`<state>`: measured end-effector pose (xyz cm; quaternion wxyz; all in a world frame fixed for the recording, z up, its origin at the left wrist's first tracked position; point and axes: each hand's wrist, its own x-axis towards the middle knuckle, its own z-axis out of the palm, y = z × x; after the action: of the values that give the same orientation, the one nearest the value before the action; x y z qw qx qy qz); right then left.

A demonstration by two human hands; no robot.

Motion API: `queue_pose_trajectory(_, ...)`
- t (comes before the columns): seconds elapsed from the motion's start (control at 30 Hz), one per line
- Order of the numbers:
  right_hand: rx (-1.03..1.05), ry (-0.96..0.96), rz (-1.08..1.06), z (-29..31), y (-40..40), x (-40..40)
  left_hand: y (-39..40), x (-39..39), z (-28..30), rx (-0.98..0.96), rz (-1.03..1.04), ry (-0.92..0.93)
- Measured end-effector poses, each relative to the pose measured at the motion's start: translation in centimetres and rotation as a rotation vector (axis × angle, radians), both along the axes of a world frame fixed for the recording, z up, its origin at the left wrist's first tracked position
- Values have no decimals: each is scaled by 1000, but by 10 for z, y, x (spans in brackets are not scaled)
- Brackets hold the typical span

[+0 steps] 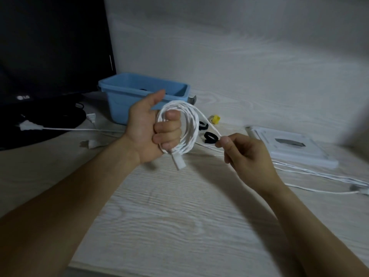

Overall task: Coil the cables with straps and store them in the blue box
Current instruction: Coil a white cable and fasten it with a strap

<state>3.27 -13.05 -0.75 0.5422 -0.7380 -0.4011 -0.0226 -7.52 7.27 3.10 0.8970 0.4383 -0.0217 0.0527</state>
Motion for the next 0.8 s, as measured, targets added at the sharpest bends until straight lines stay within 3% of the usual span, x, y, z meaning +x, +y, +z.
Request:
queue_pose_trajectory(0.23,-185,24,133,-11,5,-6,4,0,6,-319,221,-137)
queue_pose_trajectory(0.33,-297,-35,301,-13,8,-16,0,1,6,-255,314,-124)
queue_pose_trajectory(0.5,-346,-62,454,-15,13,-27,-16,15,-6,174,517,-55)
queue_pose_trajectory(0.6,-356,-57,444,-16,13,-28,-22,18,-21,774,666,-105)
queue_pose_trajectory(0.73,-209,-159,413,-9,12,-32,-33,18,-40,1227,494,-152)
queue_pose_trajectory(0.8,-120,-254,368,-4,11,-31,-39,16,-43,1260,446,-130)
